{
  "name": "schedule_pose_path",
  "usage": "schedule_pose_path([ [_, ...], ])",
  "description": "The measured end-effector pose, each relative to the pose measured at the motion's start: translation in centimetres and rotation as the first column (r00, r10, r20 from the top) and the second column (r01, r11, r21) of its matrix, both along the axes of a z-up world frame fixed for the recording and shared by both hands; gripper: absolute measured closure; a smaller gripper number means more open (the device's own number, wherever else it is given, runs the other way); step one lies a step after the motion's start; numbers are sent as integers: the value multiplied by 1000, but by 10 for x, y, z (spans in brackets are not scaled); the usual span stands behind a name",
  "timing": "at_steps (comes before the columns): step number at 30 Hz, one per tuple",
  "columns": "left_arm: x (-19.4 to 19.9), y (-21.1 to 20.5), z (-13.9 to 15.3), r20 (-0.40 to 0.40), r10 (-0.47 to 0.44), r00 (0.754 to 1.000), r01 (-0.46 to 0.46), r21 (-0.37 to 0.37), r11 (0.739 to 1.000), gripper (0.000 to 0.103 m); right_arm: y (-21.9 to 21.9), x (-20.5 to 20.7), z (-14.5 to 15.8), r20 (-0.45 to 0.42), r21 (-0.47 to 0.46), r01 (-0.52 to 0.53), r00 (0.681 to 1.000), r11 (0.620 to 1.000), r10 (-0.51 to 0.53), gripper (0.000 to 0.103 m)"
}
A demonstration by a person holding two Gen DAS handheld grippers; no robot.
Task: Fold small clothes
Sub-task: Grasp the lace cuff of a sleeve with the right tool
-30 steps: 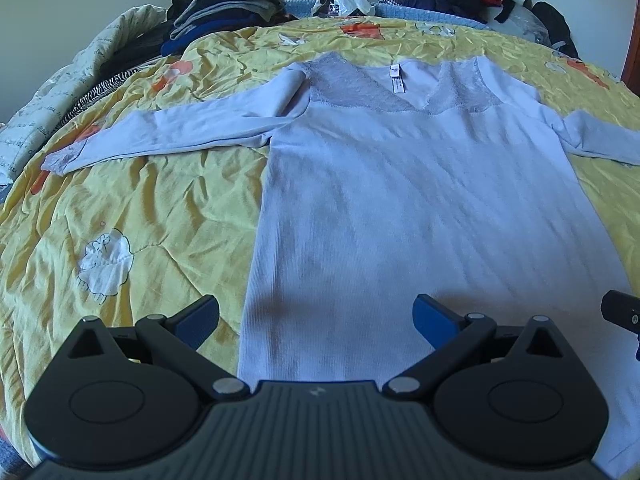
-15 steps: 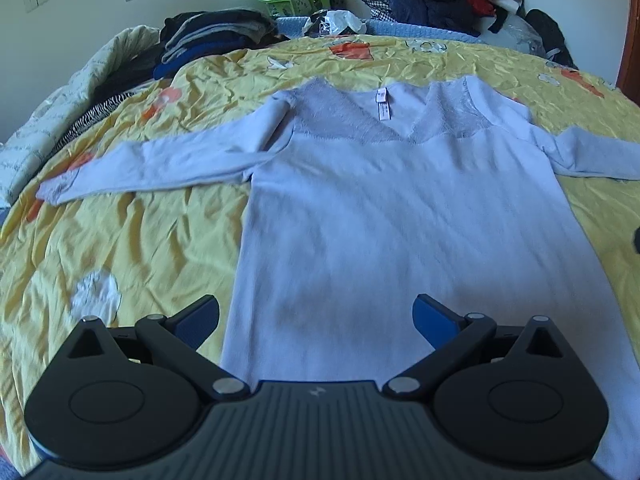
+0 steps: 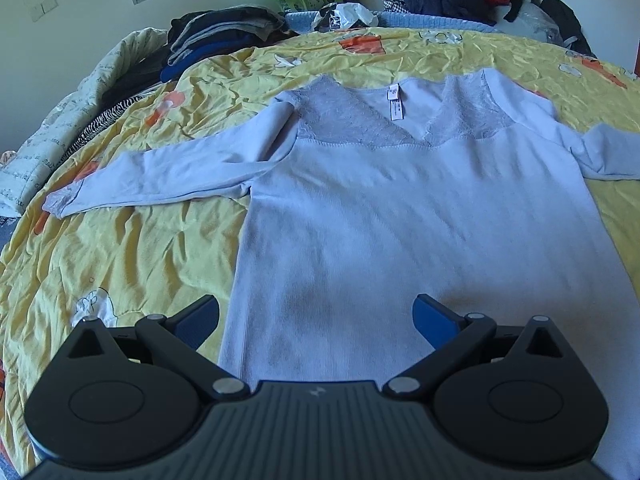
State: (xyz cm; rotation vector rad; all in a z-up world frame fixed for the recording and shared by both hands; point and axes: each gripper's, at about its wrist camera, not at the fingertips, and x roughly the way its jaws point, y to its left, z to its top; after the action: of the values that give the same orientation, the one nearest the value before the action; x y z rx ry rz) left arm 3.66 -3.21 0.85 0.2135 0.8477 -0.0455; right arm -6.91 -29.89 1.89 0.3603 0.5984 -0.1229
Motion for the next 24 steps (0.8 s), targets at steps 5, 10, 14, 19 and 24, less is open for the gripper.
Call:
schedule_pose_path([
  [5,2,-1,-1,-7,-20,1000,19,-11,1000,0,-26,3,2,92,-41,-22,995,999,26,1],
  [10,3,-8,-5,-18,-45,999,45,10,999,0,-93,10,-2,139,-1,108,984,994,-107,1],
  [14,4,-13,-4,-16,-55,998,56,19,998,0,-163,21,-13,122,93,227,964,970,-237,5],
  [19,7,-20,-5,-23,-62,998,63,35,997,0,-229,38,-37,122,248,289,938,925,-326,17],
  [24,9,-24,-5,-22,-71,997,72,61,996,0,-264,53,-64,128,439,276,923,855,-364,28],
])
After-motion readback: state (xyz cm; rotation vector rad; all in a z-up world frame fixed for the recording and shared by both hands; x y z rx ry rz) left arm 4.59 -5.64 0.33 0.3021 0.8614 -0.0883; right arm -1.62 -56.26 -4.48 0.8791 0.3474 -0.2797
